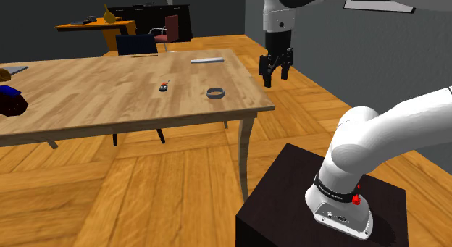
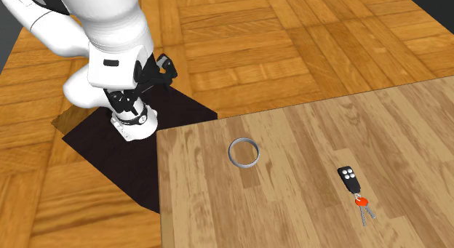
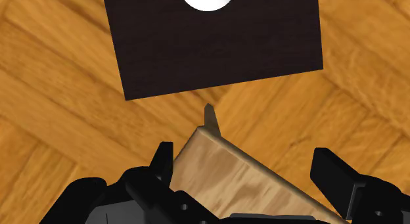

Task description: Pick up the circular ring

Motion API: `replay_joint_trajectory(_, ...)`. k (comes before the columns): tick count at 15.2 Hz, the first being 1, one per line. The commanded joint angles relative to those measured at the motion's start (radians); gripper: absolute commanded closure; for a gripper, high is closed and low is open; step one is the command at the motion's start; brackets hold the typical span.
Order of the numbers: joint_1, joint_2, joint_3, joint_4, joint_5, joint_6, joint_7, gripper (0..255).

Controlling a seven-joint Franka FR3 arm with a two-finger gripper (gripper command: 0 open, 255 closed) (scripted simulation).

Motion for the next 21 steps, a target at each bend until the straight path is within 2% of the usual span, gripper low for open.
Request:
replay_joint_trajectory(1,0.000,0.000,0.000,0.000,0.000,0.000,0.000,0)
replay_joint_trajectory(11,-0.002,0.344,0.035,0.155,0.016,0.243,0.098,0)
replay_joint_trajectory(19,-0.007,0.619,0.049,0.361,0.008,0.351,0.168,0)
replay_joint_trajectory(21,-0.007,0.620,0.049,0.336,0.008,0.378,0.169,0)
